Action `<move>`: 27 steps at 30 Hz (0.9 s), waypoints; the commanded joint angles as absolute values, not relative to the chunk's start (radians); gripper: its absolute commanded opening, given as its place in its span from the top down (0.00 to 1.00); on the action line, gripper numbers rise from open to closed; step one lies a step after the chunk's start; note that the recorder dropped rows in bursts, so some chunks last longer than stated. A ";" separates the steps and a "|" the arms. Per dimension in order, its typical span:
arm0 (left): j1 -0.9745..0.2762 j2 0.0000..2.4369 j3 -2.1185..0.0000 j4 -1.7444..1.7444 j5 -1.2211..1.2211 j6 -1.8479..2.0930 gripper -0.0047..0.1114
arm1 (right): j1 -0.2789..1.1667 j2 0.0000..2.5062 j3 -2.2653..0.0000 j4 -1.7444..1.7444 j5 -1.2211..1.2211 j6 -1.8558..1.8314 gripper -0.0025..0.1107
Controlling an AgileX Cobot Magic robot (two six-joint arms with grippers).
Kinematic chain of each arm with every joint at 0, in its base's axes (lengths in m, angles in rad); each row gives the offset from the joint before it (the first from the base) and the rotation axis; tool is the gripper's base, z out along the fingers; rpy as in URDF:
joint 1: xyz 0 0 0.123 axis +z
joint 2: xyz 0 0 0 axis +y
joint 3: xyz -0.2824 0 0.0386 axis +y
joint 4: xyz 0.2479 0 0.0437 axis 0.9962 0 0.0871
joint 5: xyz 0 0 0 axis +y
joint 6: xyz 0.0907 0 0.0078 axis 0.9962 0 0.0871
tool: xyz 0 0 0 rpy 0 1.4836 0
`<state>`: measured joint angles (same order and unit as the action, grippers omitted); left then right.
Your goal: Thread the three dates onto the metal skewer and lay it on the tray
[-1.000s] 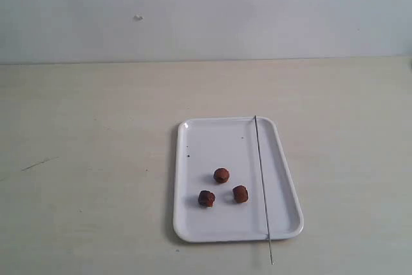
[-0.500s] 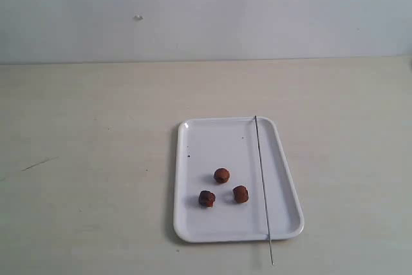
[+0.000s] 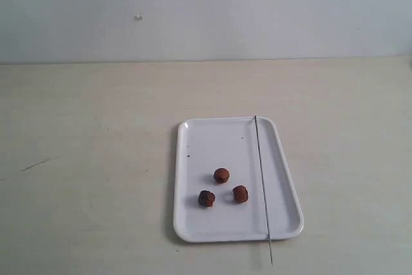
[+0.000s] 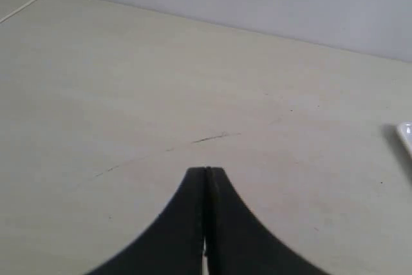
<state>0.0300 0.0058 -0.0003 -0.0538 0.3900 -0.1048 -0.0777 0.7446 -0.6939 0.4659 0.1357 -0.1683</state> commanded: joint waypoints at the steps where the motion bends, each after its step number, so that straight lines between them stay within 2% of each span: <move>1: 0.034 0.000 0.000 -0.055 0.380 -0.112 0.96 | -0.081 1.063 -0.927 0.376 0.560 -0.199 0.98; 5: 0.034 0.000 0.000 -0.055 0.380 -0.112 0.96 | -0.081 1.322 -1.069 0.337 0.861 -0.178 0.98; 10: 0.034 0.000 0.000 -0.055 0.380 -0.112 0.96 | -0.045 1.507 -1.081 0.291 0.981 -0.090 0.98; 21: 0.034 0.000 0.000 -0.055 0.380 -0.112 0.96 | 0.279 1.606 -1.086 0.140 0.736 0.274 0.98; 27: 0.034 0.000 0.000 -0.055 0.380 -0.112 0.96 | 0.332 1.690 -1.086 0.008 0.723 0.443 0.98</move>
<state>0.0300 0.0058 -0.0003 -0.0538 0.3900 -0.1048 0.3146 1.6518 -1.0798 0.0586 0.7362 0.3732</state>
